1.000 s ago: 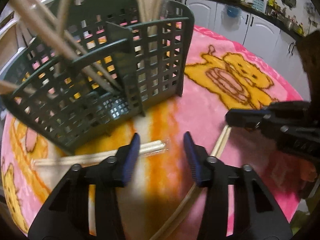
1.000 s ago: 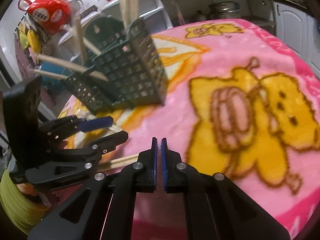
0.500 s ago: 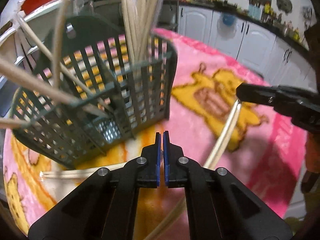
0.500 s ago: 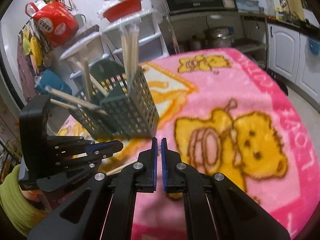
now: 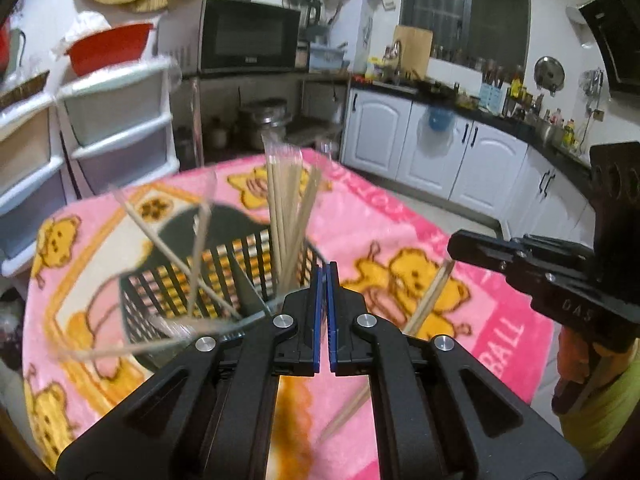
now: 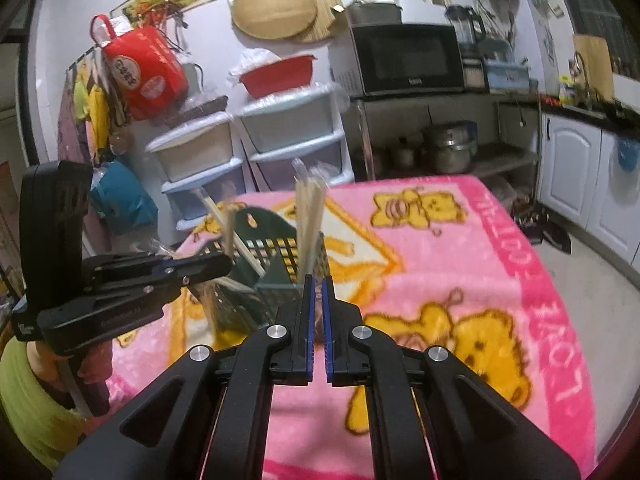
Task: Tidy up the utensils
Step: 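Lift both held chopsticks upright and carry them above the green caddy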
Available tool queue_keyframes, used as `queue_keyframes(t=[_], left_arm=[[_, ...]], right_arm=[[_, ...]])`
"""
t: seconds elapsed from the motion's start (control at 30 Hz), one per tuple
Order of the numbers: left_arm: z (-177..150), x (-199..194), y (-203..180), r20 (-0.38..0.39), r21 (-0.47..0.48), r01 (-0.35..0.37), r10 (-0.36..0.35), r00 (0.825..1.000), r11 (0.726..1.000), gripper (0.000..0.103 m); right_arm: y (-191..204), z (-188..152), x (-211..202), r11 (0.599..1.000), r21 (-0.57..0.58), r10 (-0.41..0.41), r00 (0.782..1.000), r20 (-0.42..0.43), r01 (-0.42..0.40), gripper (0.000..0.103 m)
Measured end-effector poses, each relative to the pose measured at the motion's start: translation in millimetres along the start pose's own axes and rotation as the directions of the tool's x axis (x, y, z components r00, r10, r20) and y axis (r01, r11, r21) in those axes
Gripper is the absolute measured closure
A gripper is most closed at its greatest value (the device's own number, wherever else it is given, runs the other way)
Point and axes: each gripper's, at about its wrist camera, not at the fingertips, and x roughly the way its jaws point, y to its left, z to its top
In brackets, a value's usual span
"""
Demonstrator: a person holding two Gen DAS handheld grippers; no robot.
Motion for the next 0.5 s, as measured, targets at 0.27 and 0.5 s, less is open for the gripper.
queue_keyframes(t=[0.27,0.5], left_arm=[[25,-25,2,0.085,-0.006,0.018,-0.017,0.996,1.000,0.102],[48,-42,-3,0.143,0.002,0.041,-0.041,0.989,0.999,0.102]], right_arm=[[16,25,-16,0.998,-0.055,0.002,0.998,0.065,0.001,0.100],[19,41,-23,0.998,-0.062,-0.001,0.994,0.105,0.007,0.100]])
